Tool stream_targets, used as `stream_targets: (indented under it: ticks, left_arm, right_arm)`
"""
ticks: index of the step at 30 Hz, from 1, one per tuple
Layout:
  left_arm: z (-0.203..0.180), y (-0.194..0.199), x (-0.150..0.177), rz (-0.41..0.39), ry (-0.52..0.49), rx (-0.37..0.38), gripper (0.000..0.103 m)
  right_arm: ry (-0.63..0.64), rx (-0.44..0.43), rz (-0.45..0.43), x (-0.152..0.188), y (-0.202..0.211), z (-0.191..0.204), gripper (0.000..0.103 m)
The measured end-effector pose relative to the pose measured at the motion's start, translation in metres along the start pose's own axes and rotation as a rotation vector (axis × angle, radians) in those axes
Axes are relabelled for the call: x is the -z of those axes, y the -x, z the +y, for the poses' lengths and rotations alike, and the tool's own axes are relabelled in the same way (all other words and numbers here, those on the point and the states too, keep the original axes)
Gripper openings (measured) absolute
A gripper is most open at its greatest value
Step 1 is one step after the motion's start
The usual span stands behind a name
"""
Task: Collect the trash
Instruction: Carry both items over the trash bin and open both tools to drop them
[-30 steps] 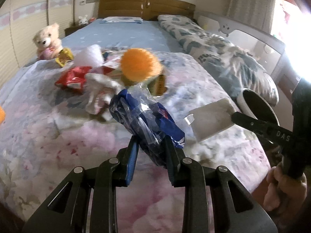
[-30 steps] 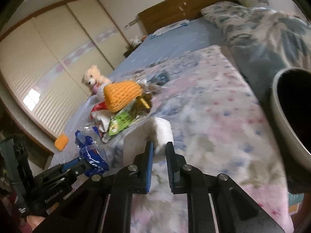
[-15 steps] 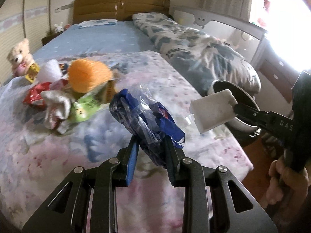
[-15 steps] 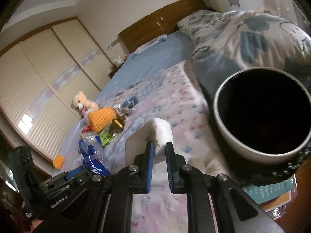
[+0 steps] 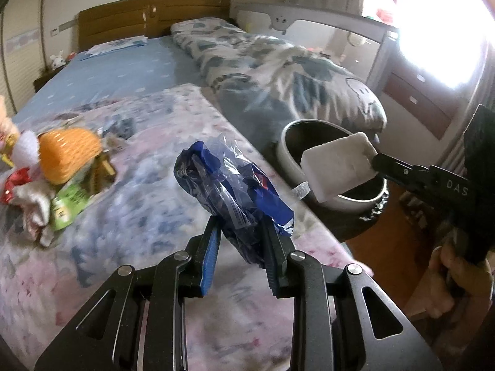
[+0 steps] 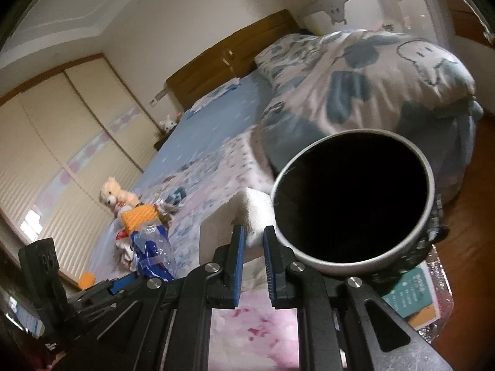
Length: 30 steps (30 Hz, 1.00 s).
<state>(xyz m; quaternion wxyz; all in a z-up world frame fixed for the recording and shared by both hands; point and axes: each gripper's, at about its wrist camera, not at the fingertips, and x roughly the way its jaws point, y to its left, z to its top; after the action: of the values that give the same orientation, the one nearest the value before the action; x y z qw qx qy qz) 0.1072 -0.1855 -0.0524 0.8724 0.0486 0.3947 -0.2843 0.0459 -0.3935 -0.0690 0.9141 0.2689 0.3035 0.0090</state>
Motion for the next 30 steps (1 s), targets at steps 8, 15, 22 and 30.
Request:
stream_targets:
  ticks: [8, 15, 22, 30]
  left_arm:
    - [-0.031, -0.015, -0.018, 0.008, -0.047, 0.048, 0.025]
    - [-0.058, -0.033, -0.032, 0.021, -0.089, 0.081, 0.025]
    - [-0.081, -0.05, -0.042, 0.035, -0.137, 0.101, 0.025]
    - [-0.094, -0.072, -0.056, 0.056, -0.162, 0.106, 0.025]
  right_arm:
    - [-0.039, 0.042, -0.035, -0.011, 0.015, -0.03, 0.012]
    - [-0.076, 0.078, -0.052, -0.018, 0.021, -0.053, 0.012]
    - [-0.09, 0.107, -0.055, -0.025, 0.021, -0.071, 0.012]
    - [-0.105, 0.133, -0.045, -0.035, 0.013, -0.086, 0.012]
